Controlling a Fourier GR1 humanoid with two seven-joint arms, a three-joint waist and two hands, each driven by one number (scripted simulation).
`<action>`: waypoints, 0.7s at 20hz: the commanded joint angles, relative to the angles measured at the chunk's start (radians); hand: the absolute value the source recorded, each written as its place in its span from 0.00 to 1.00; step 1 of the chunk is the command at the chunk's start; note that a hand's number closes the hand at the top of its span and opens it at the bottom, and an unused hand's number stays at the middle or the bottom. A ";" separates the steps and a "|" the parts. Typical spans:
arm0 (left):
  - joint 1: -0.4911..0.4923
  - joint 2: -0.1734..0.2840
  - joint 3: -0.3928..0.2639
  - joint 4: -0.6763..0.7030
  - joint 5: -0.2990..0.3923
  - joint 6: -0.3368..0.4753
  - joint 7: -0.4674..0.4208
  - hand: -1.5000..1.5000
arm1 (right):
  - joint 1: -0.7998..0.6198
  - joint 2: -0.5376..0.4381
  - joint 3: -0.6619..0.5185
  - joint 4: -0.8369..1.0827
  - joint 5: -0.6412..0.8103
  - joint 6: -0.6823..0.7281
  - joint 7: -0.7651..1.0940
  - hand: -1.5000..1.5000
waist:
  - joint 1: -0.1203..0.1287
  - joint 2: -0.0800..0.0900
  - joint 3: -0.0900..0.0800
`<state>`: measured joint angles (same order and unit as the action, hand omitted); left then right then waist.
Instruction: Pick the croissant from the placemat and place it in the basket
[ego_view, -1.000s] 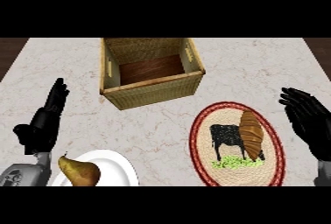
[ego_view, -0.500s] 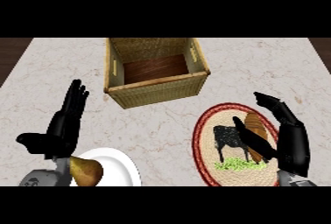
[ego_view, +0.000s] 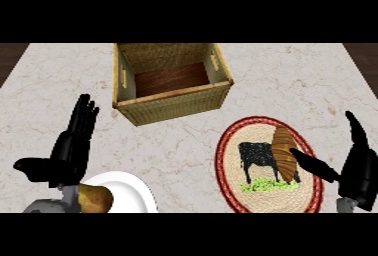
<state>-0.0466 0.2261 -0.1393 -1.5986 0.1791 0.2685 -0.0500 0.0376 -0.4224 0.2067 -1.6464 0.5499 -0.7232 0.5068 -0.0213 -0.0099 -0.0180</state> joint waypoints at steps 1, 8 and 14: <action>-0.002 0.003 0.009 -0.007 -0.002 0.009 0.003 0.50 | 0.024 -0.113 -0.015 -0.023 0.108 0.159 0.233 0.00 | -0.010 0.000 -0.005; 0.022 -0.004 -0.007 -0.015 -0.006 0.002 0.000 0.50 | -0.051 -0.200 0.067 -0.306 0.050 0.574 0.608 0.00 | 0.012 -0.007 0.003; 0.008 -0.027 -0.032 -0.024 -0.011 0.003 0.016 0.50 | -0.276 -0.192 0.047 -0.464 -0.052 0.820 0.949 0.00 | 0.037 0.005 0.010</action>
<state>-0.0323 0.2124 -0.1622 -1.6235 0.1704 0.2693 -0.0377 -0.1020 -0.6077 0.2614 -2.0131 0.5481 -0.0887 1.1514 0.0034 -0.0094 -0.0111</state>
